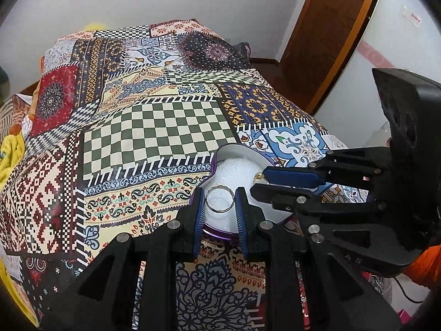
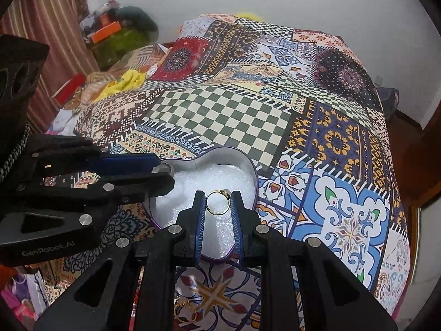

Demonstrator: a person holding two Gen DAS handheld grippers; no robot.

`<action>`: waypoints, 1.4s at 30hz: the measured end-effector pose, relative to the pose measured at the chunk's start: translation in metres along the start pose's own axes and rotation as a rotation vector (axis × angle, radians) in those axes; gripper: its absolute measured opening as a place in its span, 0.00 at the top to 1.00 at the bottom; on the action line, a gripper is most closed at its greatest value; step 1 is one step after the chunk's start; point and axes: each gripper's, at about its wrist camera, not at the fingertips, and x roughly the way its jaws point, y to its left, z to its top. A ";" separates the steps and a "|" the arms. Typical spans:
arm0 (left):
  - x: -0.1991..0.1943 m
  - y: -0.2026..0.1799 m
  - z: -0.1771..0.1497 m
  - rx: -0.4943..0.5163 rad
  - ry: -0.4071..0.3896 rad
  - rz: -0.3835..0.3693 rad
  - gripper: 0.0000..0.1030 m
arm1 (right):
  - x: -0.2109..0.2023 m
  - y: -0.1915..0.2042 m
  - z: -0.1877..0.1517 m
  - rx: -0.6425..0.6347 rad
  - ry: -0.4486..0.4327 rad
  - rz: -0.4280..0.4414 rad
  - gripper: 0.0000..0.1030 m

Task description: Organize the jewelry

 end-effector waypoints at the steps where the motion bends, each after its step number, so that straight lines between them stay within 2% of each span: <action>1: 0.001 -0.001 0.000 0.003 0.001 0.002 0.80 | 0.001 0.000 0.000 -0.003 0.004 0.000 0.84; 11: -0.005 0.002 0.001 -0.010 0.002 -0.002 0.80 | 0.006 0.006 -0.001 -0.013 0.033 0.018 0.84; 20: -0.030 0.006 -0.001 -0.030 -0.054 0.028 0.80 | -0.001 0.012 0.000 -0.023 0.017 -0.027 0.84; 29: -0.060 -0.007 -0.011 0.000 -0.094 0.076 0.80 | -0.033 0.019 -0.001 -0.004 -0.042 -0.060 0.83; 39: -0.089 -0.023 -0.031 0.006 -0.100 0.105 0.79 | -0.070 0.030 -0.015 0.015 -0.088 -0.082 0.83; 41: -0.093 -0.026 -0.037 0.005 -0.093 0.107 0.79 | -0.077 0.033 -0.020 0.018 -0.093 -0.088 0.81; 42: -0.094 -0.027 -0.040 0.005 -0.089 0.107 0.79 | -0.081 0.034 -0.023 0.019 -0.096 -0.090 0.77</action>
